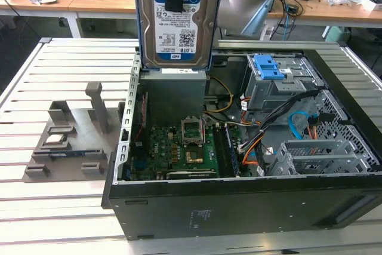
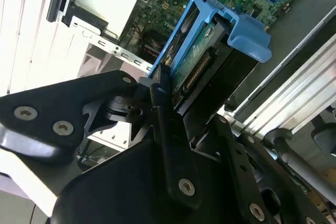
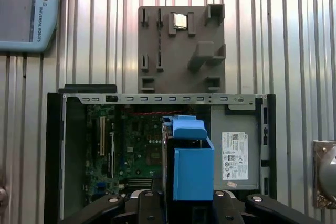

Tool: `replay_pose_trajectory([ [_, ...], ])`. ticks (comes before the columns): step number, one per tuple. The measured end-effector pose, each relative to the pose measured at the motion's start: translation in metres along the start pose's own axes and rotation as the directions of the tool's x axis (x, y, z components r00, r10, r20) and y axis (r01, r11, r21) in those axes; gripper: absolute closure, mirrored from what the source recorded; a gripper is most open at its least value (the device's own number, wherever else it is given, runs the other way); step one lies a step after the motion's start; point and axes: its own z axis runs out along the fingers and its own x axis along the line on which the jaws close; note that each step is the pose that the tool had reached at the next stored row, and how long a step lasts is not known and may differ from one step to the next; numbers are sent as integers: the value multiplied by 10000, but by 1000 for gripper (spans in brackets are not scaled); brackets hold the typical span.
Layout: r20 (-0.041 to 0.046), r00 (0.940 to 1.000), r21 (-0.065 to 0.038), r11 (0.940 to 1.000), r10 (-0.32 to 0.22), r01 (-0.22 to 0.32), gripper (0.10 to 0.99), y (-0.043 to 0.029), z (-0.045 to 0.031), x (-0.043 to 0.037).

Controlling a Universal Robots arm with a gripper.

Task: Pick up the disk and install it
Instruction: 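Pick up the disk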

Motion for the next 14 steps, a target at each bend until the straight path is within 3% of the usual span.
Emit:
replay_pose_trajectory([
  [14,-20,10000,0,10000,1,-1,733,-1,12,274],
])
